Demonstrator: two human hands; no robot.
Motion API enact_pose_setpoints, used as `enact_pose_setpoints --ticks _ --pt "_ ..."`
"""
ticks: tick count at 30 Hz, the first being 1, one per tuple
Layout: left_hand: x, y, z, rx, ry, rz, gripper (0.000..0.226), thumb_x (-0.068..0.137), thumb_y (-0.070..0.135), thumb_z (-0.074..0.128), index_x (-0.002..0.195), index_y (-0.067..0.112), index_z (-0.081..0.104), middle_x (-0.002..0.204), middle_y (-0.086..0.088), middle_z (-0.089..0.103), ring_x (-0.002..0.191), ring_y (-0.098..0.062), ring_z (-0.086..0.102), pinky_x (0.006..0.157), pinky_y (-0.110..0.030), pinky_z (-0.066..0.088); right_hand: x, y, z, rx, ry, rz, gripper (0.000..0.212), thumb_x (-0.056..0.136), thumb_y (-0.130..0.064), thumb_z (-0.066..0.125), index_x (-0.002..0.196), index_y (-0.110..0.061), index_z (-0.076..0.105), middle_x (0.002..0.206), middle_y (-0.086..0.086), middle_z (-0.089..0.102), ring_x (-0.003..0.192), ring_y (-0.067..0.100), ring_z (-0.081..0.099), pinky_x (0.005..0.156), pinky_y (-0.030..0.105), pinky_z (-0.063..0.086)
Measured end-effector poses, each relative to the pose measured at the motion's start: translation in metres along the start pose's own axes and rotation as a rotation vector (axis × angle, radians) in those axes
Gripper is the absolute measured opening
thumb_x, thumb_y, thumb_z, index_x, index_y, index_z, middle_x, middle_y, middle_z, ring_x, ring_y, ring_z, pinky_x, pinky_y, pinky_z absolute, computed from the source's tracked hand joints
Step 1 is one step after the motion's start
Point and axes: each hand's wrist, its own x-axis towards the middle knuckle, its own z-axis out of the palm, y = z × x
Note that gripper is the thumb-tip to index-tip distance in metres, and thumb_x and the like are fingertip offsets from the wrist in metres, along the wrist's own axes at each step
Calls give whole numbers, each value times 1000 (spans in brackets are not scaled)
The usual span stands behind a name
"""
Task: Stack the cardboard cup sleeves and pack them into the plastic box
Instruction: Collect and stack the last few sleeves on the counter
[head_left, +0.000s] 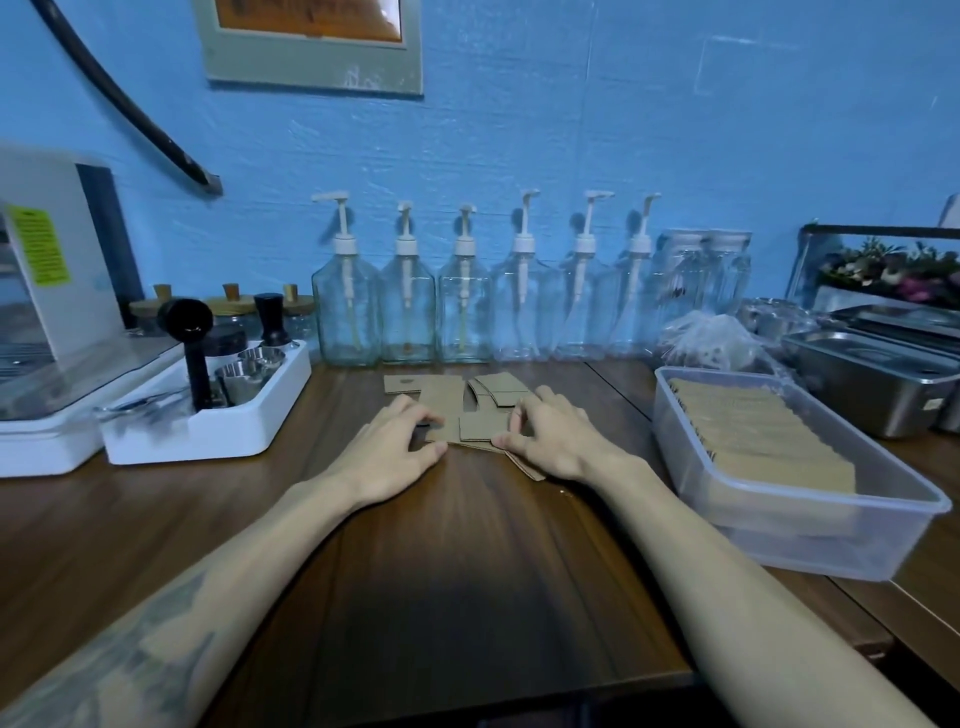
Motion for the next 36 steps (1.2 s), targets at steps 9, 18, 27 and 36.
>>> enact_pose_setpoints --ticks 9,18,27,36 --pt "-7 1 -2 -21 -11 -18 44 95 41 58 135 23 52 128 7 47 124 -12 49 107 -40 41 1 -1 3 100 -3 -63 29 82 -55 68 96 -34 53 113 -10 55 112 18 48 85 38 30" --pt "-9 1 -4 -81 9 70 60 92 37 66 144 24 41 140 7 42 132 -7 41 111 -34 36 -5 -9 -4 194 17 -96 32 77 -53 75 95 -33 58 110 -12 55 106 13 46 93 34 31" --pt "-7 11 -7 -260 222 138 8 92 23 67 98 22 73 93 13 71 93 1 64 88 -24 50 -11 -18 -8 477 57 -130 18 83 -52 69 87 -35 66 93 -11 68 87 1 61 73 22 45" --pt "-16 -16 -24 -347 279 -69 8 96 18 62 100 23 66 96 8 73 93 -4 66 81 -19 49 -7 4 -8 420 47 -48 42 75 -47 79 110 -30 62 96 -9 63 87 9 60 75 18 44"
